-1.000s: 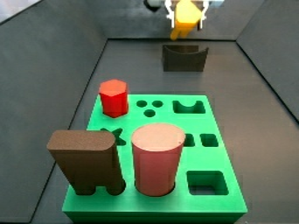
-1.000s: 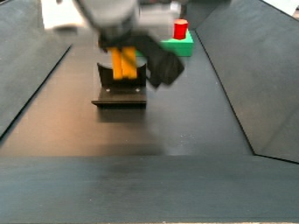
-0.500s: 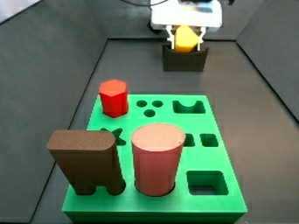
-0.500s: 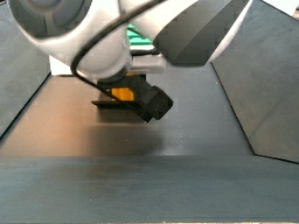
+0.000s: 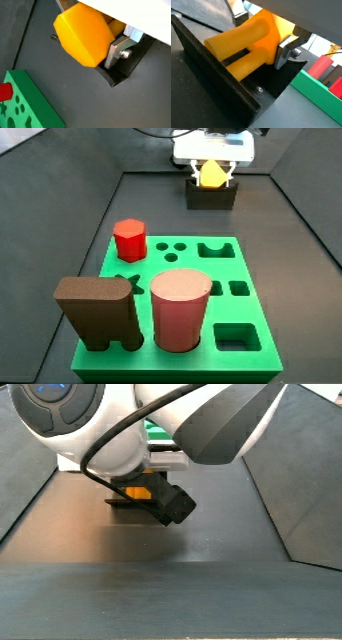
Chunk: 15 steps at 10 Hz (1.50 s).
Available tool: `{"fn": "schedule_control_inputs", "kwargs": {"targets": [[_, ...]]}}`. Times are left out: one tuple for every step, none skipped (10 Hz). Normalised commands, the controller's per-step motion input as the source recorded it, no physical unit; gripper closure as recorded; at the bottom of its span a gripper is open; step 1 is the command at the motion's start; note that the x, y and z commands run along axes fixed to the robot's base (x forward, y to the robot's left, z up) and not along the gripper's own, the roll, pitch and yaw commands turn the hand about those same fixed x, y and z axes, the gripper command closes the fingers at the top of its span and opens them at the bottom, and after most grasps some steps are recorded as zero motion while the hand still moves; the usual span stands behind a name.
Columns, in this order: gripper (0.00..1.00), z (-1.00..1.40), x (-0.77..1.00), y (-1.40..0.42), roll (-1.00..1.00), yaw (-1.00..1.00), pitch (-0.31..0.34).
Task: Pick up the 3 prong object. Move up. Rotate the 3 prong object. Place the 3 prong object on the fixture. Regrasp the 3 prong object. Move to above the board. Insert the 3 prong object.
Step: Place the 3 prong object on the fixture, then regrasp the 3 prong object.
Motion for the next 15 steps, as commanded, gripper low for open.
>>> {"fn": "schedule_control_inputs", "kwargs": {"targets": [[0.00,0.00,0.00,0.00,0.00,0.00,0.000],[0.00,1.00,0.00,0.00,0.02,0.03,-0.022],[0.00,1.00,0.00,0.00,0.03,0.03,-0.020],[0.00,1.00,-0.02,0.00,0.03,0.04,-0.008],[0.00,1.00,-0.04,0.00,0.04,0.04,0.005],[0.00,1.00,-0.04,0.00,0.04,0.04,0.023],[0.00,0.89,-0.04,0.00,0.04,0.03,0.042],[0.00,0.64,-0.03,0.01,0.03,0.02,0.063],[0.00,0.52,-0.03,0.01,0.03,0.02,0.074],[0.00,0.26,-0.02,0.01,0.04,0.00,0.084],[0.00,0.95,-0.12,-0.77,1.00,0.01,0.052],[0.00,0.82,-0.11,-0.73,1.00,0.01,0.050],[0.00,0.74,-0.11,-0.65,1.00,0.01,0.042],[0.00,0.42,-0.11,-0.39,1.00,0.01,0.029],[0.00,0.28,-0.09,-0.28,1.00,0.01,0.027]]}}
